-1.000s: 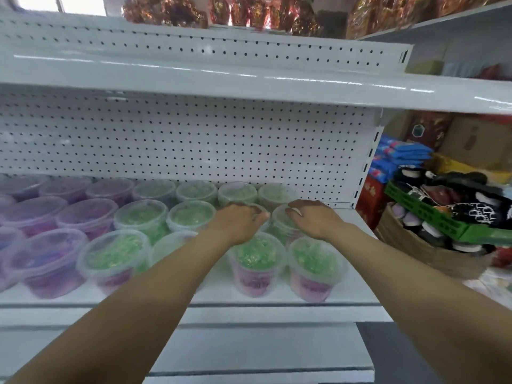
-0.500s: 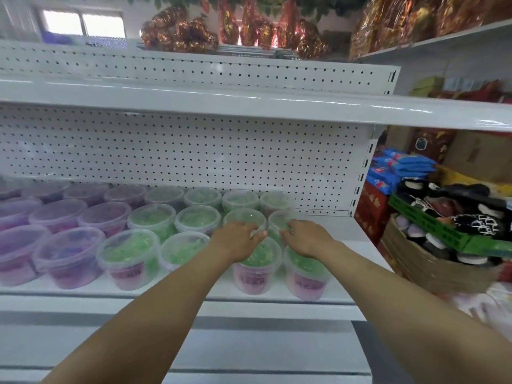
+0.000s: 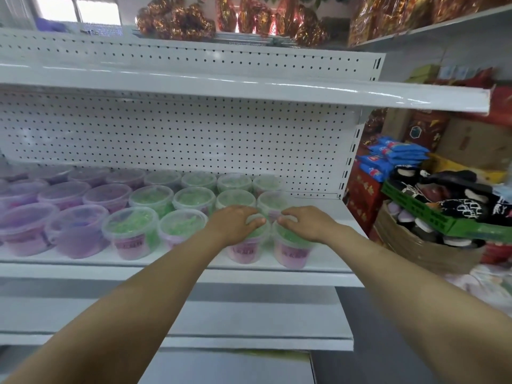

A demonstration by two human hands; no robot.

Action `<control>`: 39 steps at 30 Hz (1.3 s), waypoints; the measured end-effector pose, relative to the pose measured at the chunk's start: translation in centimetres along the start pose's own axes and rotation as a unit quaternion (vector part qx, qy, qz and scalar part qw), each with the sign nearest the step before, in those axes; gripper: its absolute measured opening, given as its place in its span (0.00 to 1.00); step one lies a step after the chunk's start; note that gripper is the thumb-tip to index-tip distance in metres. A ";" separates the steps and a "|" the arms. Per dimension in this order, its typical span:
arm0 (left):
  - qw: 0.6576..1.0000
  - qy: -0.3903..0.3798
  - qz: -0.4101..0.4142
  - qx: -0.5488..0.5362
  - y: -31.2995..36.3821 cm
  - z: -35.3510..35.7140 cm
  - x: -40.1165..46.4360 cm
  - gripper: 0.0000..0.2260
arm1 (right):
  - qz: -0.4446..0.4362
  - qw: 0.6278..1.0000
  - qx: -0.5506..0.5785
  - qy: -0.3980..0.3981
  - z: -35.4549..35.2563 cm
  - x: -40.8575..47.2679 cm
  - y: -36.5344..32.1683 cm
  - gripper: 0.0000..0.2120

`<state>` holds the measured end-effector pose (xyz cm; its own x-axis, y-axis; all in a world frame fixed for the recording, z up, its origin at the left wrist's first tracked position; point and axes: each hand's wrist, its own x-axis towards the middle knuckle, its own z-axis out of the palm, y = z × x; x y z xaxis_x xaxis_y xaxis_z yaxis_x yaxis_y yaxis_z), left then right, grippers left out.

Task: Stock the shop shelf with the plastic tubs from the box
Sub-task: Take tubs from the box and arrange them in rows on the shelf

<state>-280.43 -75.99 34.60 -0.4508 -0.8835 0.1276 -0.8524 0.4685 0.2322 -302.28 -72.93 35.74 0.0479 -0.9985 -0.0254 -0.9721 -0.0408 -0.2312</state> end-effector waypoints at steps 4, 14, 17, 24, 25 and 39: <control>1.000 -0.010 0.004 -0.003 1.2 0.1 -1.9 0.27 | 0.015 1.000 -0.004 -0.008 0.2 -2.2 0.4 0.34; 0.999 0.009 -0.035 0.025 1.1 0.5 -5.0 0.26 | -0.008 0.999 -0.027 -0.016 0.8 -4.1 -0.8 0.35; 0.997 0.024 -0.054 0.047 0.8 0.4 -5.6 0.25 | -0.031 0.999 -0.012 -0.031 0.8 -4.3 -1.2 0.34; 0.994 0.041 -0.077 0.059 0.5 0.5 -5.9 0.24 | -0.064 0.997 -0.010 -0.048 0.2 -4.0 -0.8 0.29; 0.994 0.046 -0.077 0.062 0.6 0.6 -5.9 0.24 | -0.061 0.997 -0.012 -0.051 0.1 -3.9 -0.8 0.29; 0.989 0.068 -0.080 0.100 0.8 0.9 -4.6 0.21 | -0.049 0.997 -0.006 -0.062 0.3 -3.8 -1.2 0.29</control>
<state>-279.23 -71.54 33.28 -0.2770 -0.9312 0.2371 -0.9516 0.3001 0.0667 -301.21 -69.03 35.86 0.1702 -0.9777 -0.1230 -0.9641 -0.1394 -0.2262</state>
